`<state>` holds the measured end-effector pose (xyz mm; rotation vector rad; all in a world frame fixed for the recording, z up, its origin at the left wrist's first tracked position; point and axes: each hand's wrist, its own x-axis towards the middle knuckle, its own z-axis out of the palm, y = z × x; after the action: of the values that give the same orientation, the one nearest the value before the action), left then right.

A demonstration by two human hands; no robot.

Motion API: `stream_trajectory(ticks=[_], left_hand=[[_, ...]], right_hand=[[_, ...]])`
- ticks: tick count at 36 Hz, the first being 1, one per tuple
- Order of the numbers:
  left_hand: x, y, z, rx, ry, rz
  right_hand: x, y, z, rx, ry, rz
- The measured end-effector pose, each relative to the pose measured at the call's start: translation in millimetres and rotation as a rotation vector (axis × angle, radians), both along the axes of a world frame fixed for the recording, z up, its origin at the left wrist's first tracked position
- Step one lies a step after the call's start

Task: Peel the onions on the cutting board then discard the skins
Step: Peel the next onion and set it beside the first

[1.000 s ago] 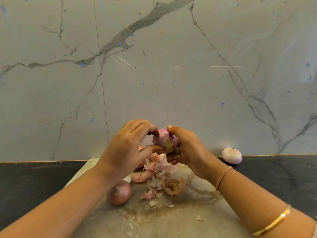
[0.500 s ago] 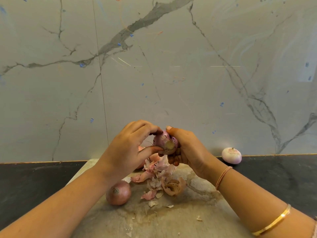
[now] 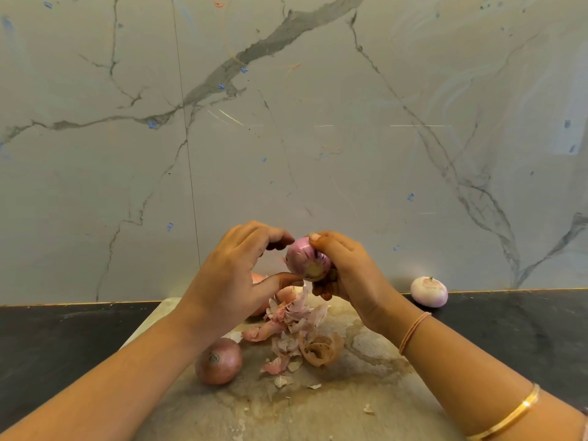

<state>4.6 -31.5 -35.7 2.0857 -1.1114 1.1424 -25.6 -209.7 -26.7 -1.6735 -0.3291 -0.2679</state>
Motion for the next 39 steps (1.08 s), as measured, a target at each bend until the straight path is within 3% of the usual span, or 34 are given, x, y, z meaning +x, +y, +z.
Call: stream_trajectory(ticks=[5, 14, 39], left_hand=[[0.6, -0.1, -1.3, 0.033, 0.072, -0.034], [-1.7, -2.4, -2.9, -0.01, -0.061, -0.008], [-4.4, -5.7, -2.8, -0.05, -0.076, 0.075]], right_hand=[[0.9, 0.0, -0.9, -0.059, -0.023, -0.002], [-1.1, 0.4, 1.1, -0.003, 0.018, 0.032], [-0.3, 1.3, -0.5, 0.008, 0.037, 0.038]])
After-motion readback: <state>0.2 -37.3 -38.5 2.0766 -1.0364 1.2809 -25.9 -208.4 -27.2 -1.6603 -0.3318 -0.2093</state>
